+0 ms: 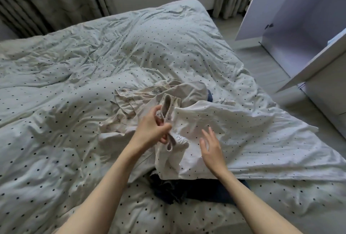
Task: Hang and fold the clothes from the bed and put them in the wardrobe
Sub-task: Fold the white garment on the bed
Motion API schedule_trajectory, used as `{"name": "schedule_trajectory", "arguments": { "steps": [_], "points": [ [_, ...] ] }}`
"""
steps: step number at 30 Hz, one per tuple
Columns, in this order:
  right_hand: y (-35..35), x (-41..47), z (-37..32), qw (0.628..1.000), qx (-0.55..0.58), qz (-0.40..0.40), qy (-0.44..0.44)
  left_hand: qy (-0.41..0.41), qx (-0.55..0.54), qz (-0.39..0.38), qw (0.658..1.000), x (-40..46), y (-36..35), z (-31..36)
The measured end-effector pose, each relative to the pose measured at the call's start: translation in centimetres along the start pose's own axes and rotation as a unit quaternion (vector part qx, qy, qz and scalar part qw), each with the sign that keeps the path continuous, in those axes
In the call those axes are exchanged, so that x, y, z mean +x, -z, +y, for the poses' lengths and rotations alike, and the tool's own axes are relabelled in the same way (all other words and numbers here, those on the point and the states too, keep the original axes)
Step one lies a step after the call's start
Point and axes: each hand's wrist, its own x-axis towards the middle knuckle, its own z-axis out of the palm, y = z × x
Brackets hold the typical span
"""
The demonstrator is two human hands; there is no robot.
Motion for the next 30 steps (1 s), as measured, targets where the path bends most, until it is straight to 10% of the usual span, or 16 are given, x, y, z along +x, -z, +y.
{"name": "schedule_trajectory", "arguments": {
  "steps": [9, 16, 20, 26, 30],
  "points": [
    [7.3, -1.3, 9.0, 0.945, 0.274, 0.018, -0.175, 0.002, 0.21, -0.182, 0.961, 2.1, -18.7, -2.2],
    [4.6, -1.3, 9.7, 0.997, -0.004, -0.079, -0.003, -0.03, 0.173, 0.192, 0.966, 0.2, -13.8, -7.3],
    [1.3, -0.6, 8.2, 0.991, -0.033, -0.125, 0.041, 0.124, 0.097, 0.115, 0.981, -0.1, -11.3, -9.0],
    [0.3, 1.9, 7.4, 0.993, 0.007, -0.116, -0.019, 0.141, 0.039, 0.08, 0.986, 2.0, -12.5, -9.6],
    [1.8, 2.6, 6.5, 0.945, 0.285, -0.09, -0.136, 0.165, 0.109, 0.067, 0.978, 2.7, -13.7, -8.4]
  ]
}}
